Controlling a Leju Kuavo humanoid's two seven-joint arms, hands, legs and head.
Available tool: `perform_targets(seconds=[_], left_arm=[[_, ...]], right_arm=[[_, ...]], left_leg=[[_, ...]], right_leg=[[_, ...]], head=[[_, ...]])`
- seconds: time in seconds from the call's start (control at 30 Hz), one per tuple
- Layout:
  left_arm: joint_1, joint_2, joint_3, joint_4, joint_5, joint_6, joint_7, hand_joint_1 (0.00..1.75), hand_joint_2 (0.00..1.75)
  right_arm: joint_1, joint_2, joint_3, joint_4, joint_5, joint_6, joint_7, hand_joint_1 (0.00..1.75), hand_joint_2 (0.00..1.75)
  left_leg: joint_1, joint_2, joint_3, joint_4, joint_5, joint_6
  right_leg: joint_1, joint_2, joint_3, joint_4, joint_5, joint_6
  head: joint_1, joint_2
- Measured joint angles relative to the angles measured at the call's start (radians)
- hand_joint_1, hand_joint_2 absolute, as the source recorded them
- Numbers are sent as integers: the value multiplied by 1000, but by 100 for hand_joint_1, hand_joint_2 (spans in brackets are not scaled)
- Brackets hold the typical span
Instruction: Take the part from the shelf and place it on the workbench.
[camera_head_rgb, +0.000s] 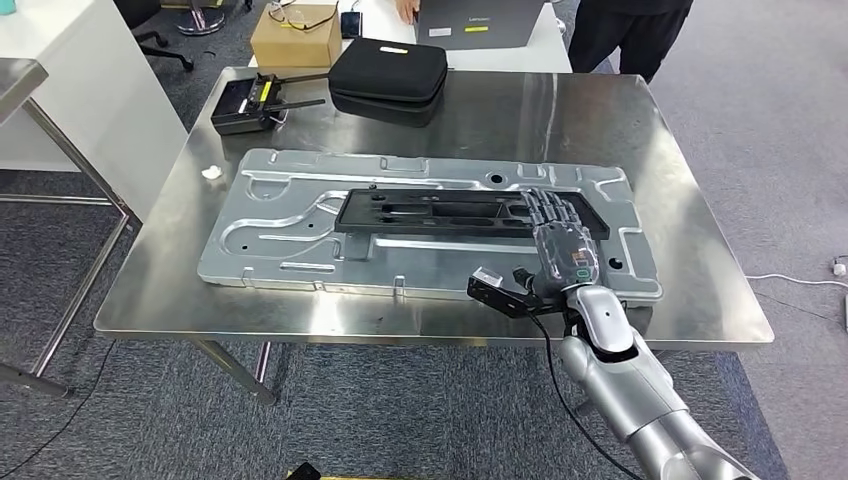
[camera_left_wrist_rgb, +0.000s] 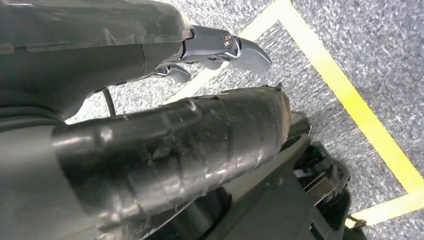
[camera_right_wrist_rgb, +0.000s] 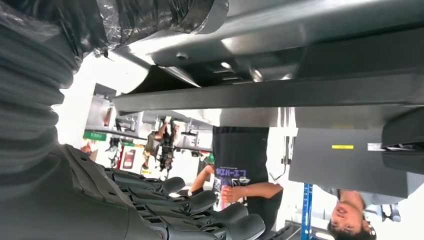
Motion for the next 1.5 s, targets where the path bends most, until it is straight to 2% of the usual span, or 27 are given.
perform_targets(seconds=[0.07,0.17,0.2,0.27,0.3,0.33,0.37,0.4,0.43,0.5,0.53,0.63,0.7,0.8,0.83,0.87,0.9,0.97,1.03,1.1,1.17,1.2,1.27,1.33,1.37,1.4,1.5], left_arm=[[-1,0,0,0,0,-1,-4,0,0],[-1,0,0,0,0,-2,-8,0,0],[-1,1,0,0,0,-2,-8,0,0],[0,1,0,0,0,-3,-7,0,0],[1,1,0,0,0,-4,-6,0,0],[2,1,1,0,1,-4,-5,0,0],[2,1,1,0,1,-4,-3,0,0],[2,1,1,0,1,-5,-1,0,0],[2,1,2,0,1,-5,1,0,0],[0,2,3,0,1,-4,2,0,0],[0,2,3,0,1,-4,3,0,0],[2,3,4,0,1,-3,4,0,0],[0,2,5,0,1,-2,4,0,0],[-1,2,7,0,1,-1,7,0,0],[0,2,8,0,1,-1,8,0,0],[0,2,9,0,1,-1,9,0,0],[0,2,10,0,1,-1,10,0,0],[0,2,11,0,2,0,10,0,0],[-2,2,12,0,3,0,10,0,0],[-2,2,13,0,4,0,10,0,0],[-1,2,13,0,4,0,10,0,0],[-1,2,13,0,4,1,10,0,0],[-1,2,13,0,3,3,11,0,0],[0,2,13,0,1,6,12,0,0],[0,2,13,0,1,6,12,0,0],[0,2,13,0,1,7,12,0,0],[-2,2,13,0,1,8,12,0,0]], right_arm=[[0,0,0,0,0,0,0,0,175],[-1,1,0,0,-1,0,-3,0,175],[-2,1,0,0,-1,0,-3,0,175],[-1,1,0,0,-2,0,-3,0,175],[0,2,0,0,-2,0,-4,0,175],[2,2,0,1,-2,0,-4,0,175],[4,2,0,1,-3,0,-4,0,175],[4,3,0,1,-3,0,-4,0,175],[4,3,0,2,-3,0,-4,0,175],[3,3,0,2,-3,0,-4,0,175],[3,4,0,2,-3,0,-4,0,175],[3,4,0,3,-3,0,-4,0,175],[1,4,0,3,-4,-1,-4,0,175],[4,4,0,4,-4,-1,-4,0,175],[6,4,0,6,-4,-1,-4,0,175],[8,4,0,7,-4,-2,-3,0,175],[10,4,0,8,-4,-2,-3,0,175],[9,4,0,8,-5,-3,-3,0,175],[8,4,0,8,-5,-4,-3,0,175],[8,4,0,8,-5,-6,-3,0,175],[8,4,0,8,-5,-7,-3,0,175],[7,4,0,8,-6,-7,-3,0,175],[6,4,0,8,-6,-8,-3,0,175],[8,5,0,8,-7,-8,-4,0,175],[9,5,0,8,-7,-8,-4,0,175],[10,6,0,8,-7,-8,-4,0,175],[10,5,0,8,-7,-9,-4,0,175]], left_leg=[[-1,0,-3,-1,3,-12],[-1,-1,-10,15,-13,-28],[-1,-1,-26,50,-37,-31],[2,-1,-85,176,-105,-36],[3,-1,-114,240,-130,-38],[3,-1,-131,277,-138,-40],[3,-1,-128,275,-125,-39],[3,-1,-106,232,-95,-38],[3,-1,-69,160,-58,-34],[0,-2,-9,38,-14,-26],[-2,-2,3,11,-8,-22],[-2,-2,0,-1,2,-10],[3,0,-2,-11,15,4],[4,1,-16,-11,25,11],[4,1,-22,-8,27,11],[4,1,-27,-5,29,10],[4,1,-32,-1,30,9],[3,0,-37,6,31,5],[1,0,-41,9,36,-6],[0,-1,-44,6,44,-19],[2,-1,-52,14,35,-31],[2,-2,-63,38,12,-35],[3,-2,-106,150,-68,-39],[4,-2,-145,272,-129,-42],[4,-2,-143,288,-134,-41],[4,-2,-119,264,-121,-40],[1,-2,5,64,-60,-28]], right_leg=[[7,1,8,-22,2,-10],[1,-1,11,-37,13,-32],[-1,-2,12,-43,18,-39],[0,-4,9,-45,22,-47],[1,-4,6,-44,23,-48],[2,-4,4,-43,24,-49],[3,-3,3,-41,24,-49],[4,-3,3,-39,24,-48],[4,-2,3,-35,23,-47],[8,-1,-2,-27,21,-40],[9,0,-5,-24,21,-35],[9,1,-11,-22,25,-19],[8,2,-27,17,-11,-9],[0,2,-96,195,-116,4],[-2,2,-112,239,-132,7],[-4,2,-110,246,-128,8],[-6,2,-86,213,-106,9],[-7,2,-5,74,-52,5],[-2,3,40,-14,-28,-2],[4,3,37,-23,-22,-11],[0,0,33,-30,-9,-27],[-2,-2,28,-34,-1,-36],[-3,-4,13,-36,12,-48],[1,-4,-7,-32,23,-50],[2,-4,-16,-28,27,-49],[3,-4,-24,-24,31,-47],[5,-3,-41,-14,41,-38]], head=[[0,0],[-1,0],[-1,0],[-1,0],[-1,0],[-1,0],[-1,0],[-1,0],[-1,0],[-1,0],[-1,0],[-1,0],[0,0],[1,0],[1,0],[1,0],[1,0],[1,0],[1,0],[1,0],[1,0],[1,0],[0,0],[0,0],[0,0],[0,0],[1,0]])
